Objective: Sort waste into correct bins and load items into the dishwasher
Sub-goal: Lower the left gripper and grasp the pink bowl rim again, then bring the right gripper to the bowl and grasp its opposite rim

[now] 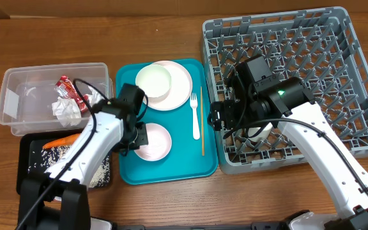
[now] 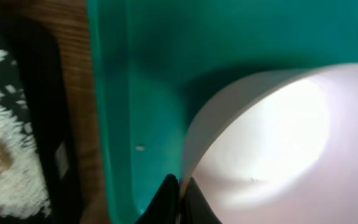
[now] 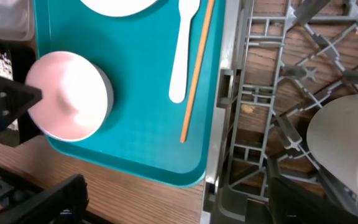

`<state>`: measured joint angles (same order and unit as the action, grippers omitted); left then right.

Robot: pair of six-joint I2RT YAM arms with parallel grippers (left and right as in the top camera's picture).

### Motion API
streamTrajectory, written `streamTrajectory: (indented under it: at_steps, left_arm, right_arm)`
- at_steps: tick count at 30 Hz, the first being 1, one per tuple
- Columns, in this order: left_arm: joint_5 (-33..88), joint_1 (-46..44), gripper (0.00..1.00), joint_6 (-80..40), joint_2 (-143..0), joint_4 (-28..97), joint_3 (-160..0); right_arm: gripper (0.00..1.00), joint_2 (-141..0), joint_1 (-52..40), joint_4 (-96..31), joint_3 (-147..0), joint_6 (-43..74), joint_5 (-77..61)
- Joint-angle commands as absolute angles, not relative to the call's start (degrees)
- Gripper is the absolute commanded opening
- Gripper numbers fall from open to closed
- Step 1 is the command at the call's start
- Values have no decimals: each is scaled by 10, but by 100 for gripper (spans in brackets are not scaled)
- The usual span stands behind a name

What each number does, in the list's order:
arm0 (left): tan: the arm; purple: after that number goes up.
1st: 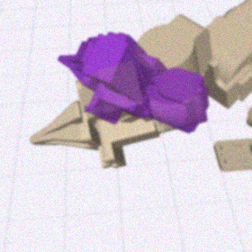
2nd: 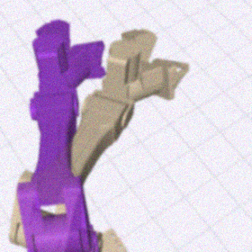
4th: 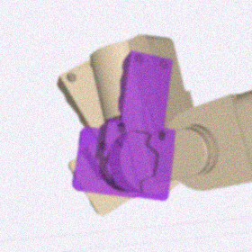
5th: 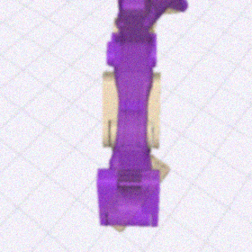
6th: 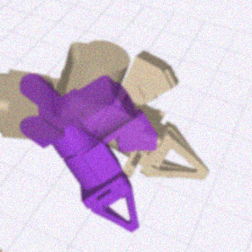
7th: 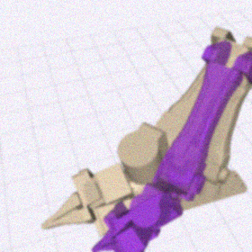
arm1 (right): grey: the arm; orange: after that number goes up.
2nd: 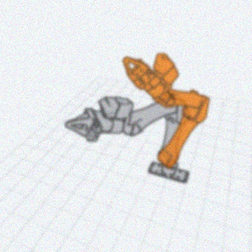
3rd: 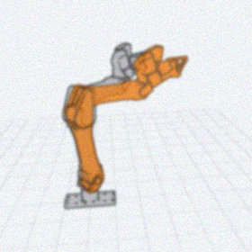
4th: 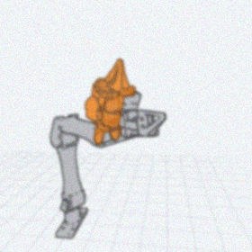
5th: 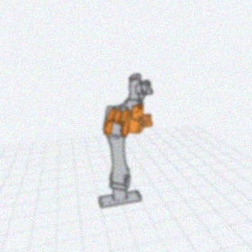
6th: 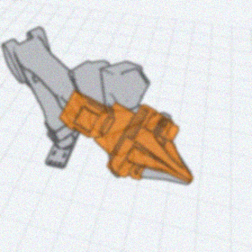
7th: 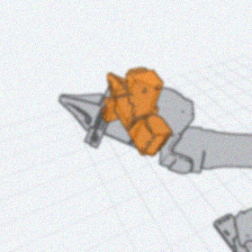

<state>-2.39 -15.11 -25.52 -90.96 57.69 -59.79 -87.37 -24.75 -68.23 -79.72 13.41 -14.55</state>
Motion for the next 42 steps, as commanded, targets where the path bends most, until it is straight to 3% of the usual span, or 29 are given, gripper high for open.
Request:
streamTrajectory:
  at_steps: [1,15,21,42]
  left_arm:
    - [-31,-151,4,-240,-884,609,-666]
    - [45,-187,4,-236,-811,677,-742]
    - [45,-211,4,-236,-811,678,-742]
    - [103,-214,4,-238,-811,661,-742]
  right_arm:
    - [92,-867,-248,-681,-814,130,-146]
    - [91,-867,-317,-644,-814,137,-183]
    - [77,-867,-348,-602,-814,137,-182]
    - [61,-869,-395,-564,-813,137,-180]
